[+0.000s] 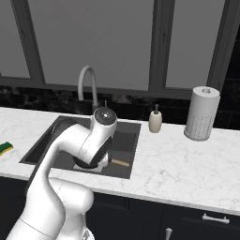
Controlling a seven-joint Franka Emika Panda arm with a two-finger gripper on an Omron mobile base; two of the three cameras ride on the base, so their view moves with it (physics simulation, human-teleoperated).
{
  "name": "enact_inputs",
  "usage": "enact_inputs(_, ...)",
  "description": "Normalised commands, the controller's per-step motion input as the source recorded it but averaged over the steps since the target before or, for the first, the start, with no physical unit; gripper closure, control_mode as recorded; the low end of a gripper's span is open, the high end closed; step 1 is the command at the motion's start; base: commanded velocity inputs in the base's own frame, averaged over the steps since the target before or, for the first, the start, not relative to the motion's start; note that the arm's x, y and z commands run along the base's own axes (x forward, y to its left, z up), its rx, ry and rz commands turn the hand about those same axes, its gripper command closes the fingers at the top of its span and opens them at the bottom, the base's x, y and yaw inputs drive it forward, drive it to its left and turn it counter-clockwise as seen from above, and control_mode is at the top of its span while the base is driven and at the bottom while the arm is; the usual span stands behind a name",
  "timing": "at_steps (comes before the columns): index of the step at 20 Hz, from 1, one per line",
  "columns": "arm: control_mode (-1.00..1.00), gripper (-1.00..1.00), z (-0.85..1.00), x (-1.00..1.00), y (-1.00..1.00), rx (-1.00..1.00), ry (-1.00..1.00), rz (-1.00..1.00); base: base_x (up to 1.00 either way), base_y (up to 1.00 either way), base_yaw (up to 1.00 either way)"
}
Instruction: Pick the pan and sponge and place them into the sink. Then turn on the water.
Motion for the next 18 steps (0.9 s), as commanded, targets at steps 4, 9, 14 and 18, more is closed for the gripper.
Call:
enact_inputs(4, -1.0, -1.0, 0.0, -0.27, 0.96, -0.04, 0.0, 0.1, 0.0, 0.0, 0.0)
enact_inputs(9, -1.0, -1.0, 0.16, 0.0, 1.0, -0.13, 0.0, 0.01, 0.0, 0.0, 0.0)
enact_inputs(14, -1.0, -1.0, 0.17, 0.0, 1.0, -0.14, 0.06, 0.0, 0.0, 0.0, 0.0)
enact_inputs(18, -1.0, -1.0, 0.16, 0.0, 1.0, -0.13, 0.08, 0.0, 0.0, 0.0, 0.0)
